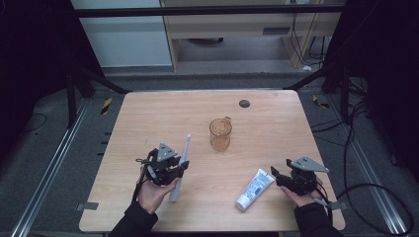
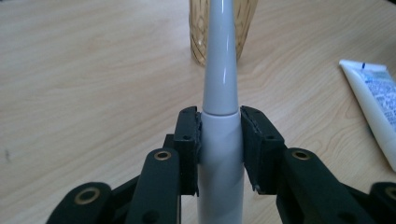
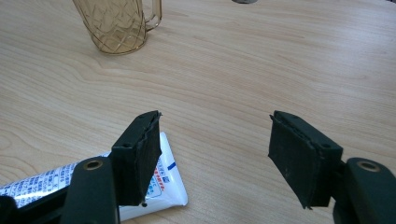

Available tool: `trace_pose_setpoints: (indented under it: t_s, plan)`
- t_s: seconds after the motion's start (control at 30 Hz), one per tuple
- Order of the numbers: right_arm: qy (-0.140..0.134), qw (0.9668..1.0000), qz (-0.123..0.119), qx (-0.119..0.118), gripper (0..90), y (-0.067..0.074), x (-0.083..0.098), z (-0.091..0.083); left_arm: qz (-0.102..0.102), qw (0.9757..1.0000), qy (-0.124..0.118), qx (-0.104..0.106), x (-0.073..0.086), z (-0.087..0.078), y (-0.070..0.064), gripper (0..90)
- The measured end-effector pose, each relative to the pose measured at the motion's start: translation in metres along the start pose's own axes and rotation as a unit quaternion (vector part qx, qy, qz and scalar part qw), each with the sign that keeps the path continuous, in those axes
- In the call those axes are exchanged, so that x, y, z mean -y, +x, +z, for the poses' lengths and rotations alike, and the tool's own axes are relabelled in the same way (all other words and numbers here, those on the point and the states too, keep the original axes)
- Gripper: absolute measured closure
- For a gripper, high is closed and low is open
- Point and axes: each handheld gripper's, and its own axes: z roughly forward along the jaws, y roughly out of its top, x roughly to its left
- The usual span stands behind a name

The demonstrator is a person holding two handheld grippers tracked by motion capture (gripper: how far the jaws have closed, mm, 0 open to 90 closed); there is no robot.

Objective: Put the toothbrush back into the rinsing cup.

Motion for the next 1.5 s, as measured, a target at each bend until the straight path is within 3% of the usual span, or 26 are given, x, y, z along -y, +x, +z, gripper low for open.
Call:
trace_pose_setpoints:
  t_s: [0.17,0.63,0.87,0.9,0.93,0.97,1.03,1.3,1.5]
  plan:
    - [0.0,1.0,0.0,0.001,34.0,0.0,0.0,0.0,-0.007,0.9992,-0.039,-0.008,-0.012,-0.013,0.008,68.0]
    - [-0.008,0.9999,0.001,0.007,34.0,-0.002,0.0,-0.002,-0.017,0.9944,-0.1,-0.03,-0.043,-0.022,0.024,68.0]
    - [-0.007,1.0,0.002,0.006,34.0,-0.002,0.0,-0.001,-0.039,0.988,-0.143,-0.043,-0.062,-0.021,0.033,68.0]
    - [-0.008,0.9999,0.001,0.006,34.0,-0.002,0.0,-0.001,-0.039,0.988,-0.143,-0.043,-0.062,-0.021,0.033,68.0]
    - [-0.008,0.9999,0.001,0.007,34.0,-0.002,0.0,-0.001,-0.044,0.9861,-0.154,-0.045,-0.067,-0.021,0.035,68.0]
    - [-0.008,0.9999,0.001,0.007,34.0,-0.002,0.0,-0.001,-0.044,0.9861,-0.154,-0.045,-0.067,-0.021,0.035,68.0]
    - [-0.008,0.9999,0.001,0.007,34.0,-0.002,0.0,-0.002,-0.047,0.9834,-0.168,-0.05,-0.075,-0.02,0.036,68.0]
    - [-0.014,0.9999,0.001,0.01,34.1,-0.003,0.0,-0.002,-0.05,0.9781,-0.195,-0.055,-0.09,-0.015,0.036,68.0]
    - [-0.017,0.9998,0.001,0.012,34.3,-0.004,0.0,-0.002,-0.054,0.9719,-0.221,-0.06,-0.106,-0.01,0.037,68.0]
